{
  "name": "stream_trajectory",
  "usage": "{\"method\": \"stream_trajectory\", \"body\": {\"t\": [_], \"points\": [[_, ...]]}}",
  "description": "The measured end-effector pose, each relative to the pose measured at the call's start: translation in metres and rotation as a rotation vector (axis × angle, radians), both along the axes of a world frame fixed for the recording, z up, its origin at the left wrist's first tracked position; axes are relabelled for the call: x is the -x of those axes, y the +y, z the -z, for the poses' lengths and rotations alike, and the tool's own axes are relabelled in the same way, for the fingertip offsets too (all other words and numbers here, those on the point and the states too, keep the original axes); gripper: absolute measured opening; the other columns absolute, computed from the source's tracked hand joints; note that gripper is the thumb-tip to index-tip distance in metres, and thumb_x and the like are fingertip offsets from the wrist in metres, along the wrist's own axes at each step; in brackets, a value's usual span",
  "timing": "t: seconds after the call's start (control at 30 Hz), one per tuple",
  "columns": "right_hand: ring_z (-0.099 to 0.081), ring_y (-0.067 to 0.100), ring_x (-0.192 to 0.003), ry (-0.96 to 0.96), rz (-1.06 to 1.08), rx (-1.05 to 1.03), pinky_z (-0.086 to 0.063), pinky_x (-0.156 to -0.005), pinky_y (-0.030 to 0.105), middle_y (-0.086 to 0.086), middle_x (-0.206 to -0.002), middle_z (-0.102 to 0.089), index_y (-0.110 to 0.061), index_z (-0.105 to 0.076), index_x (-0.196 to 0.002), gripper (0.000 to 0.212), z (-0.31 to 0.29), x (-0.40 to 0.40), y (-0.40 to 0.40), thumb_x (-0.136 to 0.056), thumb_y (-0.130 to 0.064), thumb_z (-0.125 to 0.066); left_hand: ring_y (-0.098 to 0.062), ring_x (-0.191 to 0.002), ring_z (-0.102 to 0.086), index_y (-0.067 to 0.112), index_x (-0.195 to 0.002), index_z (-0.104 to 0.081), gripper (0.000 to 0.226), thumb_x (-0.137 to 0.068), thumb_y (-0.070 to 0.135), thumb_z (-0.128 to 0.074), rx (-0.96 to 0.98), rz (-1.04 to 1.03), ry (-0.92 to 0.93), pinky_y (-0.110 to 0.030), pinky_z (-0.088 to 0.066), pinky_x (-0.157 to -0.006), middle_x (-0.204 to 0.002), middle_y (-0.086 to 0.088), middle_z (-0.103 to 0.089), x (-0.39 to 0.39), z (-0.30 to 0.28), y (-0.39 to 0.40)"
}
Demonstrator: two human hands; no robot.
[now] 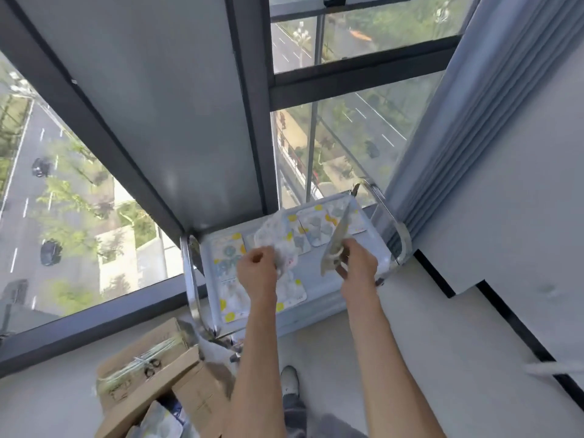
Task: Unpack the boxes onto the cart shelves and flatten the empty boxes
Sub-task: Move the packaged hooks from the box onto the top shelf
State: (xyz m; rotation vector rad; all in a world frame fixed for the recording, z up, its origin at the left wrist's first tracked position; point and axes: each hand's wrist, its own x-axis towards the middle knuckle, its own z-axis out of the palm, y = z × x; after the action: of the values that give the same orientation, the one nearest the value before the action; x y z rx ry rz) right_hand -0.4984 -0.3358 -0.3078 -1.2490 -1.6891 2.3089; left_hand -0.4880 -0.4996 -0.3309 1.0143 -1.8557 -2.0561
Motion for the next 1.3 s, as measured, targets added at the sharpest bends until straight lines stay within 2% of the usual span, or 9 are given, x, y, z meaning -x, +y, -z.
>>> {"method": "stream_trajectory", "body": {"t": [0.1, 0.17, 0.23, 0.37, 0.43, 0.63, 0.83, 1.1, 1.3], "points": [[-0.048, 0.024, -0.067, -0.158, 0.104, -0.282, -0.038, -0.059, 0.031, 0.010, -0.067, -0.054, -0.003, -0.056, -0.067, 0.022, 0.035, 0.025, 0.007, -0.086, -0.013, -0.061, -0.021, -0.068, -0.065, 0.009, -0.075, -0.070, 0.011, -0.080, 0.018, -0.067, 0.136, -0.139, -0.136, -0.032, -0.054, -0.064, -0.069, -0.001, -0.069, 0.019, 0.031, 0.023], [-0.055, 0.029, -0.075, -0.230, 0.072, -0.369, -0.044, -0.065, 0.035, 0.011, -0.077, -0.062, -0.006, -0.061, -0.073, 0.016, 0.062, 0.033, 0.010, -0.088, -0.013, -0.059, -0.019, -0.064, -0.061, 0.016, -0.069, -0.065, 0.012, -0.080, 0.021, -0.066, 0.267, -0.105, -0.202, -0.026, -0.046, -0.057, -0.062, 0.004, -0.063, 0.031, 0.052, 0.039], [-0.062, 0.034, -0.086, -0.336, -0.009, -0.482, -0.047, -0.071, 0.036, 0.014, -0.092, -0.069, -0.005, -0.069, -0.084, 0.012, 0.089, 0.038, 0.017, -0.086, -0.014, -0.061, -0.021, -0.061, -0.059, 0.024, -0.061, -0.056, 0.021, -0.079, 0.021, -0.066, 0.374, -0.050, -0.276, -0.023, -0.042, -0.052, -0.057, 0.006, -0.057, 0.042, 0.074, 0.054], [-0.061, 0.035, -0.101, -0.520, -0.358, -0.750, -0.049, -0.076, 0.036, 0.014, -0.107, -0.067, -0.009, -0.074, -0.099, 0.023, 0.148, 0.067, 0.038, -0.086, -0.023, -0.061, -0.033, -0.061, -0.059, 0.006, -0.061, -0.056, 0.020, -0.078, 0.015, -0.064, 0.534, 0.120, -0.498, -0.036, -0.047, -0.055, -0.060, -0.012, -0.060, 0.067, 0.134, 0.089], [-0.060, 0.033, -0.103, -0.540, -0.485, -0.830, -0.045, -0.073, 0.034, 0.012, -0.110, -0.065, -0.010, -0.074, -0.099, 0.023, 0.173, 0.085, 0.051, -0.087, -0.024, -0.061, -0.034, -0.062, -0.058, 0.009, -0.060, -0.051, 0.023, -0.079, 0.014, -0.063, 0.578, 0.150, -0.582, -0.036, -0.045, -0.056, -0.063, -0.014, -0.059, 0.081, 0.159, 0.102], [-0.062, 0.031, -0.101, -0.578, -0.775, -0.970, -0.049, -0.080, 0.037, 0.011, -0.111, -0.062, -0.009, -0.072, -0.100, 0.024, 0.247, 0.153, 0.094, -0.088, -0.022, -0.056, -0.032, -0.081, -0.061, 0.007, -0.079, -0.063, 0.015, -0.087, 0.019, -0.059, 0.615, 0.160, -0.800, -0.033, -0.041, -0.065, -0.087, -0.012, -0.063, 0.123, 0.233, 0.138], [-0.064, 0.031, -0.092, -0.517, -0.991, -1.095, -0.045, -0.072, 0.034, 0.010, -0.105, -0.063, -0.009, -0.071, -0.096, 0.021, 0.291, 0.176, 0.106, -0.090, -0.018, -0.053, -0.031, -0.089, -0.063, 0.009, -0.089, -0.061, 0.012, -0.093, 0.020, -0.058, 0.597, 0.157, -0.927, -0.035, -0.045, -0.069, -0.098, -0.010, -0.060, 0.140, 0.269, 0.159], [-0.052, 0.028, -0.113, -0.530, -1.165, -1.165, -0.039, -0.092, 0.040, 0.010, -0.123, -0.056, -0.013, -0.061, -0.117, 0.027, 0.290, 0.187, 0.097, -0.096, -0.026, -0.050, -0.032, -0.101, -0.063, 0.013, -0.117, -0.056, 0.030, -0.095, 0.033, -0.056, 0.593, 0.158, -0.942, -0.034, -0.041, -0.073, -0.110, -0.010, -0.063, 0.143, 0.271, 0.153], [-0.047, 0.031, -0.116, -0.436, -1.186, -1.161, -0.036, -0.096, 0.041, 0.012, -0.126, -0.048, -0.011, -0.052, -0.126, 0.036, 0.265, 0.140, 0.074, -0.091, -0.018, -0.053, -0.031, -0.093, -0.063, 0.013, -0.113, -0.056, 0.020, -0.098, 0.023, -0.049, 0.646, 0.117, -0.906, -0.037, -0.047, -0.069, -0.105, -0.010, -0.064, 0.111, 0.242, 0.125]]}}
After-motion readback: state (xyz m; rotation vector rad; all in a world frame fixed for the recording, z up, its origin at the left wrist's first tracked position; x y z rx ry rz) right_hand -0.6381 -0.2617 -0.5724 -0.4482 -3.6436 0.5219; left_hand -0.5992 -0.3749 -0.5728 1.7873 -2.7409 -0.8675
